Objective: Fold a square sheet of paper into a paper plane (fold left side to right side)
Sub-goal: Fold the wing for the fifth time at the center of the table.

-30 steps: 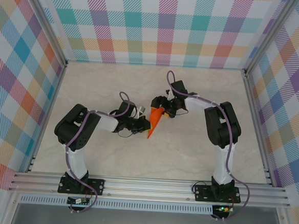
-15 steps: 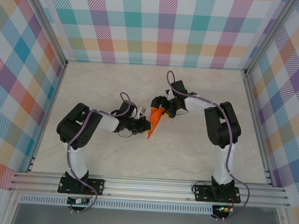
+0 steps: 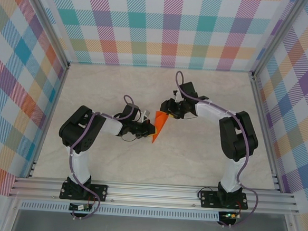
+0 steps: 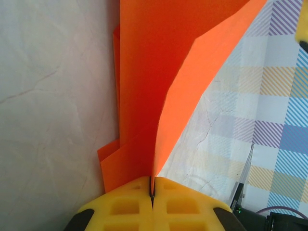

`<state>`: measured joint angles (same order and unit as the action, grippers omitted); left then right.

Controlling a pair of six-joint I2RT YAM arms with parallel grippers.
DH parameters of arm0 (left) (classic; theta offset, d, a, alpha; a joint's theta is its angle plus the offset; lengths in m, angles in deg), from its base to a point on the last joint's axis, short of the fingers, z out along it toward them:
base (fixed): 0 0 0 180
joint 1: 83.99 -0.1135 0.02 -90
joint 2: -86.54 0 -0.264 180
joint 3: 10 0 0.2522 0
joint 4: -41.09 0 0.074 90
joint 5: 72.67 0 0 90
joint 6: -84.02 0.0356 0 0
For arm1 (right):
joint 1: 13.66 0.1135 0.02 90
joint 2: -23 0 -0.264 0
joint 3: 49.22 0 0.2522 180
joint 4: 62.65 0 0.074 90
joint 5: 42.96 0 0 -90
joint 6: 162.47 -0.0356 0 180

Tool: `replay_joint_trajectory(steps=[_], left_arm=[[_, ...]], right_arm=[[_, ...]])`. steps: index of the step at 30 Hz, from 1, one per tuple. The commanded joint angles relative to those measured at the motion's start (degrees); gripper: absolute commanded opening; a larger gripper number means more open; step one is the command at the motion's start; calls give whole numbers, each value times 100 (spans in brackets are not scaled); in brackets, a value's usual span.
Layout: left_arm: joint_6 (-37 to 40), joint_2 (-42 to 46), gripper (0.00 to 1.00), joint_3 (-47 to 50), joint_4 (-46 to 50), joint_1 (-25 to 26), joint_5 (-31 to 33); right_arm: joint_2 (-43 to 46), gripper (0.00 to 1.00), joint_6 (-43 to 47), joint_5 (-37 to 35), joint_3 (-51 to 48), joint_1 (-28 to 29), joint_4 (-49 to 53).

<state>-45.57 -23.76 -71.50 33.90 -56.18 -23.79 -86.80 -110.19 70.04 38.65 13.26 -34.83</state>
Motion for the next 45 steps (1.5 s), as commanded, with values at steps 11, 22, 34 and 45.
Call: replay_joint_trajectory(steps=[11,22,34,45], left_arm=[[107,-194,0,-22,173,-41,201],[97,-194,0,-18,224,-41,184],[87,-206,0,-27,249,-40,149],[93,-212,0,-12,260,-39,131]], right_arm=[[-239,19,-230,313,-324,457,-430],[-357,18,-137,182,-642,490,-826],[-560,18,27,-57,-507,481,-645],[-631,18,124,-311,-423,482,-315]])
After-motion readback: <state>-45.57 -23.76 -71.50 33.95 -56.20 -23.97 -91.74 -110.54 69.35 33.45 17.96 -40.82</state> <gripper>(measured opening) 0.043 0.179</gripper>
